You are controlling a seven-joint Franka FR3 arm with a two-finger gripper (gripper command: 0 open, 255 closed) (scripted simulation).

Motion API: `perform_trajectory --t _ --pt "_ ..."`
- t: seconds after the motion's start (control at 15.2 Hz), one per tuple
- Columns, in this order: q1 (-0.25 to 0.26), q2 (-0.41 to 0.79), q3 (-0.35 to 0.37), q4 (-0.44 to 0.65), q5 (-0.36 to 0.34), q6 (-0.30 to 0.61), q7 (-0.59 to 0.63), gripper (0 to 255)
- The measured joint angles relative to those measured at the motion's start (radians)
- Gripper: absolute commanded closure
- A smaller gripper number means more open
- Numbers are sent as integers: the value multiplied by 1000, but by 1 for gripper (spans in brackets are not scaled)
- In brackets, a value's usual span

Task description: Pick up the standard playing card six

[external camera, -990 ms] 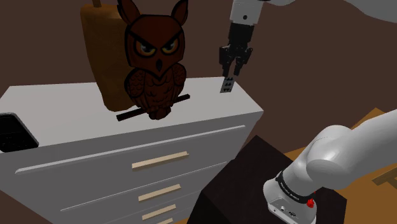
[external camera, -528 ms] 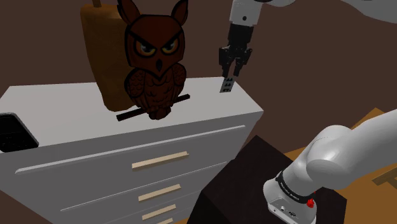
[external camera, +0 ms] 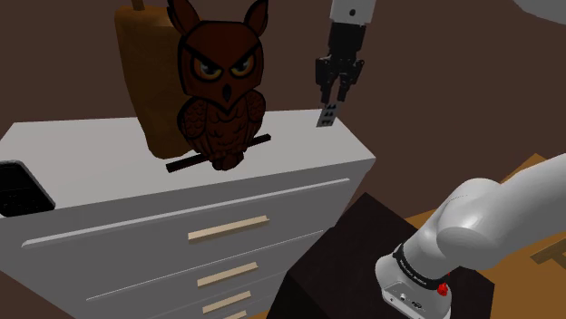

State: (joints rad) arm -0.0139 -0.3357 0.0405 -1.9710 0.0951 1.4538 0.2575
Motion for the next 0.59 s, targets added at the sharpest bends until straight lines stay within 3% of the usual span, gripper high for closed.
perform_trajectory --t 0.59 --pt "-2 33 0 145 0 -128 6 255"
